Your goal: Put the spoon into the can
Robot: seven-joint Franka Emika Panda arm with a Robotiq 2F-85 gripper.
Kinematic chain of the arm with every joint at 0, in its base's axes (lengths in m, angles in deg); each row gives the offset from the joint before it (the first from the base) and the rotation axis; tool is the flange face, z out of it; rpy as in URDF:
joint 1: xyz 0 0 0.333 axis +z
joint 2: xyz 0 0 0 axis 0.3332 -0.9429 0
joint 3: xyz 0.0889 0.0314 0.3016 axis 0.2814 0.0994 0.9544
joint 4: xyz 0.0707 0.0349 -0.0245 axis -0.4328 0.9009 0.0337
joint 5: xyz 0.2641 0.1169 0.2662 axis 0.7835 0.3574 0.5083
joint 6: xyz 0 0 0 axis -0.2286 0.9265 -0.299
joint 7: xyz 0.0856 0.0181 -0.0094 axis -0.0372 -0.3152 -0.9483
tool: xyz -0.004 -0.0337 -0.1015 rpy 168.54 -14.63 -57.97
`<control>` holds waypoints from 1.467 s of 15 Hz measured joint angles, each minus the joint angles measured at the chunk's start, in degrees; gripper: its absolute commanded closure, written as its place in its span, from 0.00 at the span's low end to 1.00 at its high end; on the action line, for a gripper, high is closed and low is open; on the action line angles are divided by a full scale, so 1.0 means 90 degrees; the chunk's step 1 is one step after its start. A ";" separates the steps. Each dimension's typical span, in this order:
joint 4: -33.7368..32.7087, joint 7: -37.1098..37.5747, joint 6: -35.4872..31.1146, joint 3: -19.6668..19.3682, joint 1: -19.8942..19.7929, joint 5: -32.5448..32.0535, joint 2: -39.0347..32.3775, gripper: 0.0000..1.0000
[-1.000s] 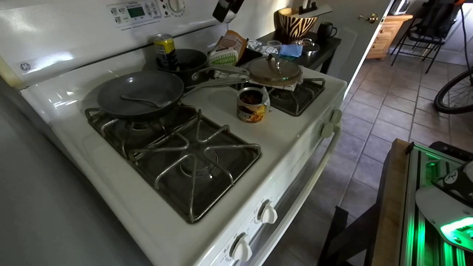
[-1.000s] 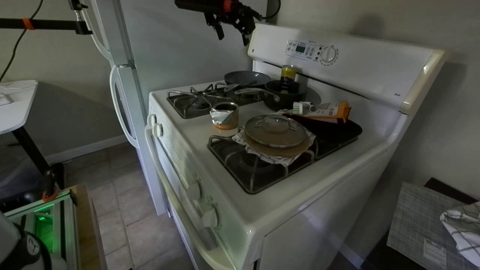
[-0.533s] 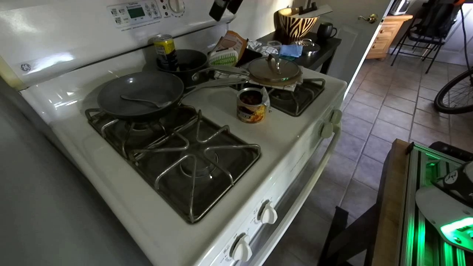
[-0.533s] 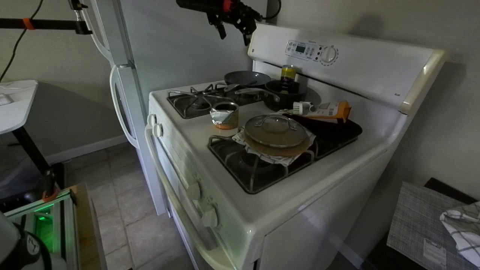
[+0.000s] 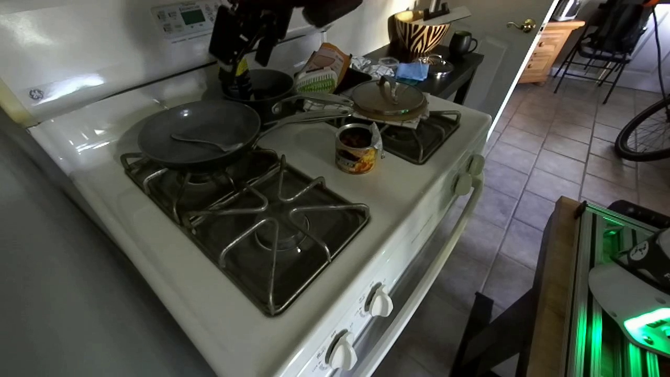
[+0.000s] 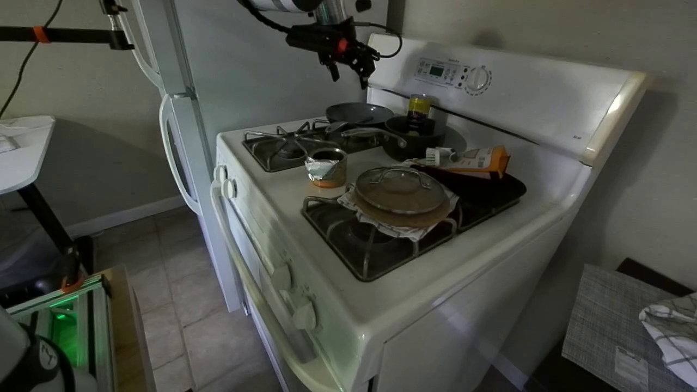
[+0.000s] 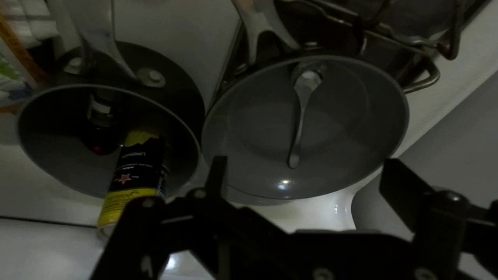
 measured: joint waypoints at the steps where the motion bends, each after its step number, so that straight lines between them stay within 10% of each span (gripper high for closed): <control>1: -0.0340 0.0004 0.0037 0.0001 0.0063 -0.0124 -0.0367 0.00; 4: -0.1384 -0.0135 0.0292 0.0060 0.0175 -0.0117 -0.1421 0.03; 11: -0.3662 -0.0346 0.1422 0.0127 0.0206 -0.0072 -0.3079 0.44; 15: -0.4494 -0.0408 0.2138 0.0127 0.0301 -0.0071 -0.3540 0.30; 22: -0.4777 -0.0499 0.2566 0.0123 0.0429 -0.0096 -0.3656 0.38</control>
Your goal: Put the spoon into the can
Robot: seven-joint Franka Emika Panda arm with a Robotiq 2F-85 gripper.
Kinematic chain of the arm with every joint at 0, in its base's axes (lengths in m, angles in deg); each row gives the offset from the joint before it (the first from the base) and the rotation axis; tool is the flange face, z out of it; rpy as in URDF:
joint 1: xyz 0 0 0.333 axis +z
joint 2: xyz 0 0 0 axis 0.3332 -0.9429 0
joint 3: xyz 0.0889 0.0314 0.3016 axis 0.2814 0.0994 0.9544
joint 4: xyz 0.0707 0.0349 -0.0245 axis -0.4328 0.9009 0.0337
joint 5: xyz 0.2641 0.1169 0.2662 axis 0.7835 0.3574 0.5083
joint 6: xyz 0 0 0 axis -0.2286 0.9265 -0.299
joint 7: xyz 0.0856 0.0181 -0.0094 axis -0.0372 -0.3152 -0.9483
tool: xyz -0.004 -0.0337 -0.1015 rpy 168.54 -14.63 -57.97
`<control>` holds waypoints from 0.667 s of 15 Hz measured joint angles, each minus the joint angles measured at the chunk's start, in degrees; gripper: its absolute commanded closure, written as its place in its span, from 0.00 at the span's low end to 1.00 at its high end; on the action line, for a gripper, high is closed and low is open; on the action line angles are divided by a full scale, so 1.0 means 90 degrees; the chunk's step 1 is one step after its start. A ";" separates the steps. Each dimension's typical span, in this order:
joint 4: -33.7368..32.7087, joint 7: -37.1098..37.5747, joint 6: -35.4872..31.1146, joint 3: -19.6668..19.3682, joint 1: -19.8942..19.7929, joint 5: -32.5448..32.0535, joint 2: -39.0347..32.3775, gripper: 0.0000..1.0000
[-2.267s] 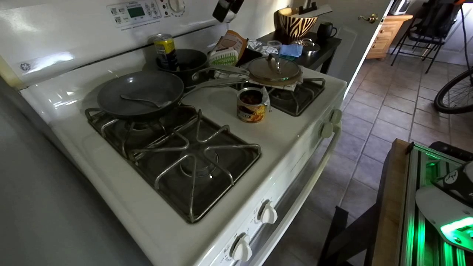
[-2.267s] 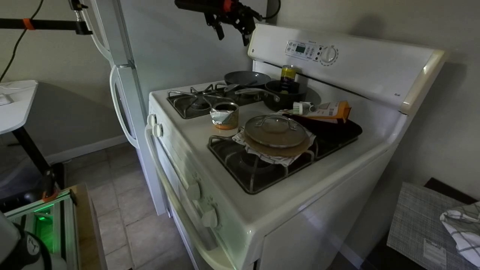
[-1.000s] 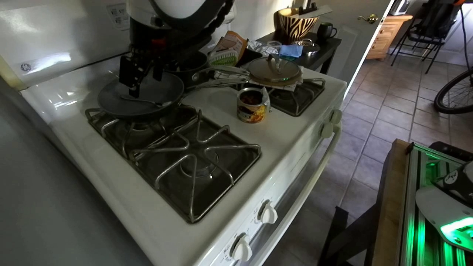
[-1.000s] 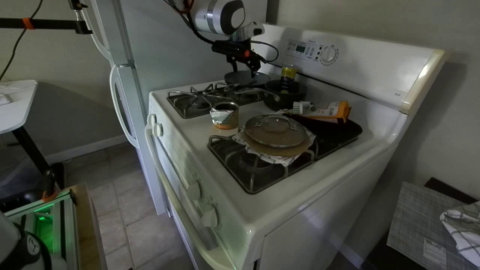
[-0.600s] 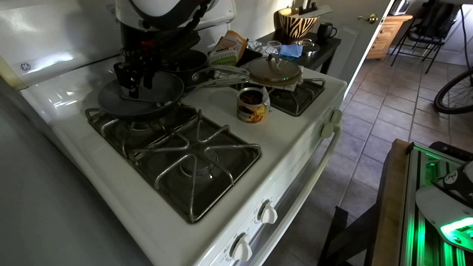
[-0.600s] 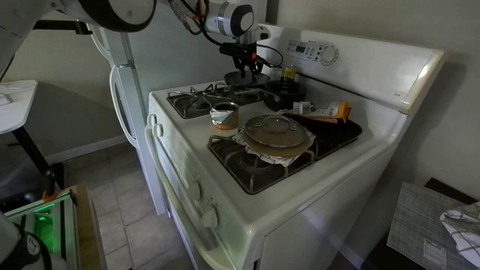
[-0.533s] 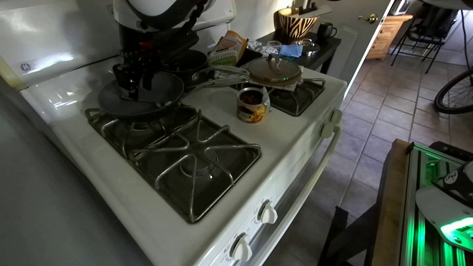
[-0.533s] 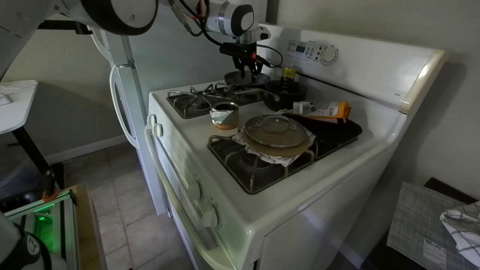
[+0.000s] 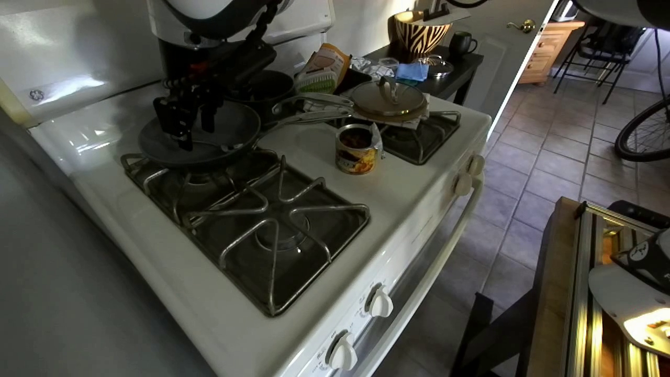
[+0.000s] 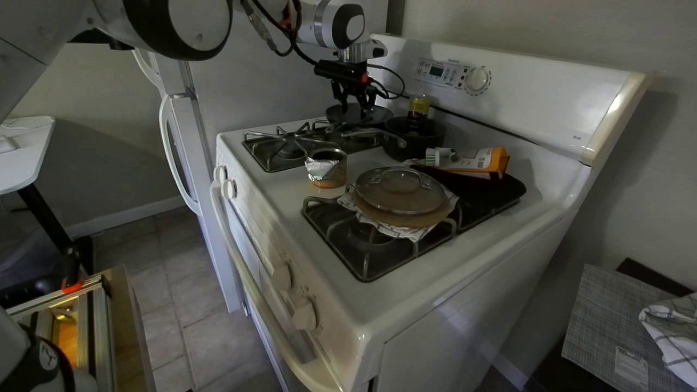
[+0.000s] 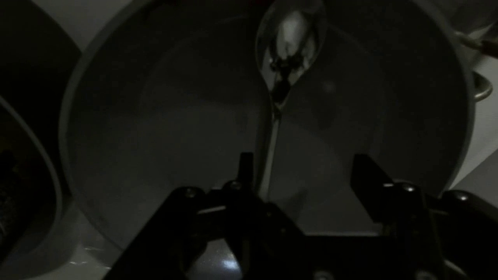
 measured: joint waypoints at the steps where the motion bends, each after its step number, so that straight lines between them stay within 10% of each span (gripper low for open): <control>1: -0.0010 0.0000 0.0000 -0.0002 -0.0005 0.0000 -0.0012 0.41; 8: -0.0107 0.0000 0.0000 -0.0003 -0.0040 0.0002 -0.0229 0.54; 10: -0.0160 0.0000 0.0000 -0.0003 -0.0044 0.0002 -0.0256 0.79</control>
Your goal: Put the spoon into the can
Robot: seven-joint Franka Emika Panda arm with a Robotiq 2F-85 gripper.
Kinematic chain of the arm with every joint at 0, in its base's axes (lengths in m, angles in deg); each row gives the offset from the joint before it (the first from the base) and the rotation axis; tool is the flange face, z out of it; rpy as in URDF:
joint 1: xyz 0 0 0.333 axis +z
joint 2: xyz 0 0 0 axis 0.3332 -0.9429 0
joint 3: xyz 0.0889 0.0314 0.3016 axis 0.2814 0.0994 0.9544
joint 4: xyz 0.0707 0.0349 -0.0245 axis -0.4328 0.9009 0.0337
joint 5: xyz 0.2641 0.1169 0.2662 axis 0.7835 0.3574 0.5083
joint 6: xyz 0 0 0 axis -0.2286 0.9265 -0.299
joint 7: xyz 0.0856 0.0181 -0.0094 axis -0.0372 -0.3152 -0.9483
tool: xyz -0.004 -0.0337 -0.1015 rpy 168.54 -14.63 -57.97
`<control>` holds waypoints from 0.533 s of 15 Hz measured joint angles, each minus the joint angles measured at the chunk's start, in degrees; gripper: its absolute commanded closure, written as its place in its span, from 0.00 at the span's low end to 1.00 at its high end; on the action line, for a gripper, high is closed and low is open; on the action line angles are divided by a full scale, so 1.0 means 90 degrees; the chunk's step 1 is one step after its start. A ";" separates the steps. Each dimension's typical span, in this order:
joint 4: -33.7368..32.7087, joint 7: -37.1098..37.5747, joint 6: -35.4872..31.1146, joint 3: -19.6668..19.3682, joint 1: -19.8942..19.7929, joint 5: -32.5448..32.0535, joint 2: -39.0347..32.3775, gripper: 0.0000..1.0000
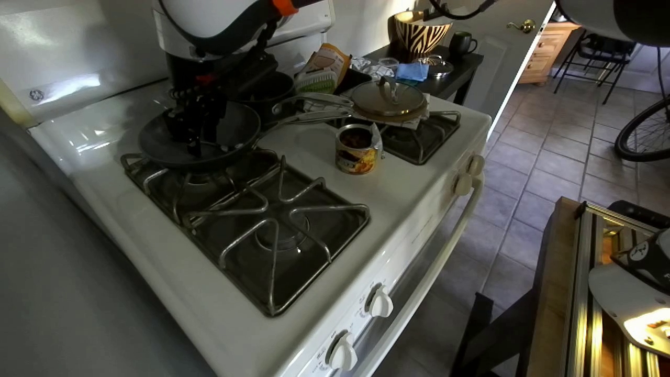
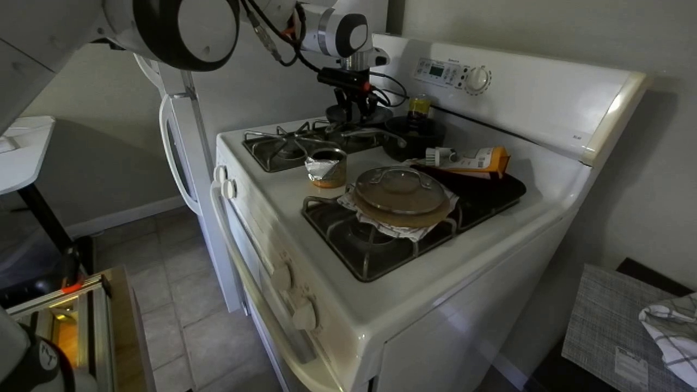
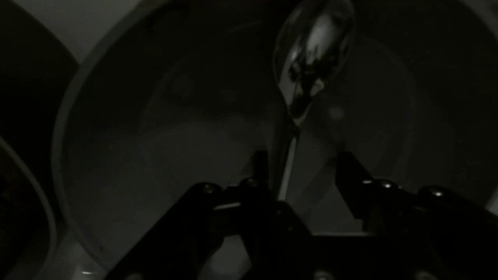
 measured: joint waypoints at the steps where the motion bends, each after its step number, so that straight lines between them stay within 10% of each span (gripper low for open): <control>1: -0.0013 0.0000 0.0000 -0.0003 -0.0004 0.0000 -0.0002 0.89; 8: -0.0030 0.0000 0.0000 -0.0003 -0.0034 0.0002 -0.0003 0.98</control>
